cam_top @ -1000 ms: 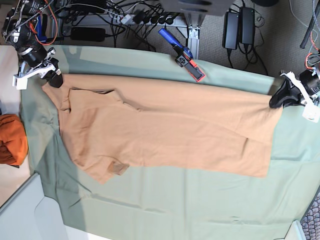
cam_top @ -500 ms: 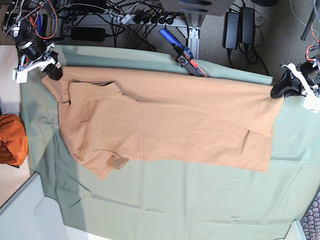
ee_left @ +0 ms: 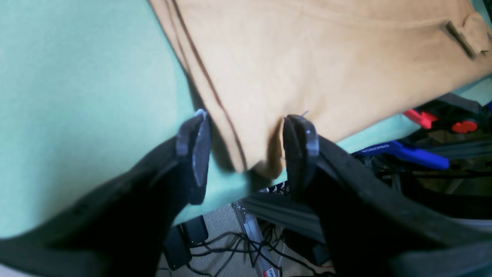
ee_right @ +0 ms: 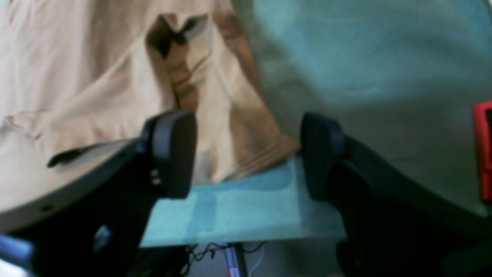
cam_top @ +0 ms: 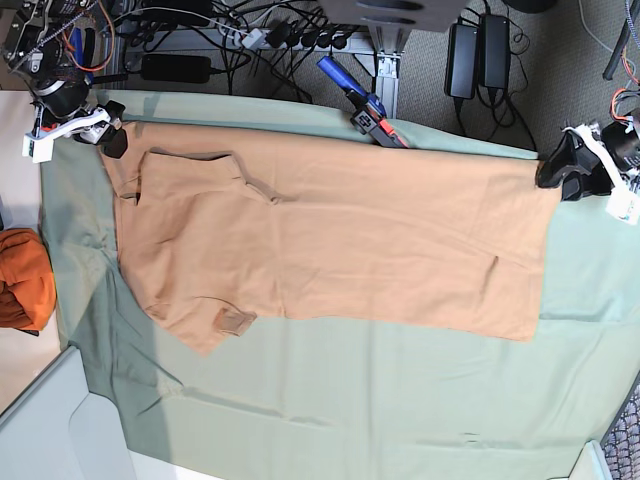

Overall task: Fold the T-shirt properly
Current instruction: 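Pull the shirt flat and release, moving the right gripper toward the sleeve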

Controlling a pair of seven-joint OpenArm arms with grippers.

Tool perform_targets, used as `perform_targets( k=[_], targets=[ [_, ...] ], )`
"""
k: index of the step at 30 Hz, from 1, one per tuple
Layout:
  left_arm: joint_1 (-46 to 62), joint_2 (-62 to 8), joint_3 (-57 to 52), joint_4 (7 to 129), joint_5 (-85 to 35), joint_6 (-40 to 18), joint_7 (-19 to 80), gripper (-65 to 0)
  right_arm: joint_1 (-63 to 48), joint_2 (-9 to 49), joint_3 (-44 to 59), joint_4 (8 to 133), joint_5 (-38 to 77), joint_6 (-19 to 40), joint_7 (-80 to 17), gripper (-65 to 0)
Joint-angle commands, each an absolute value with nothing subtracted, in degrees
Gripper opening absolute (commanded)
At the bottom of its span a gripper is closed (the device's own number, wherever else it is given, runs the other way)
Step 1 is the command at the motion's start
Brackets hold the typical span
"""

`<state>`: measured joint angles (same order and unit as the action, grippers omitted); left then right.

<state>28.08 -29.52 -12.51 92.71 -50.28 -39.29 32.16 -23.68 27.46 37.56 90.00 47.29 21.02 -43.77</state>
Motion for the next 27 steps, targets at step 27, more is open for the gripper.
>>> perform_targets(
  k=[27],
  targets=[
    [27.64,-32.16,-20.6,98.85,-51.2,-40.0,31.16,-31.7,22.2,30.76,22.13,61.41,32.69,27.0,-31.73,-22.8]
  ],
)
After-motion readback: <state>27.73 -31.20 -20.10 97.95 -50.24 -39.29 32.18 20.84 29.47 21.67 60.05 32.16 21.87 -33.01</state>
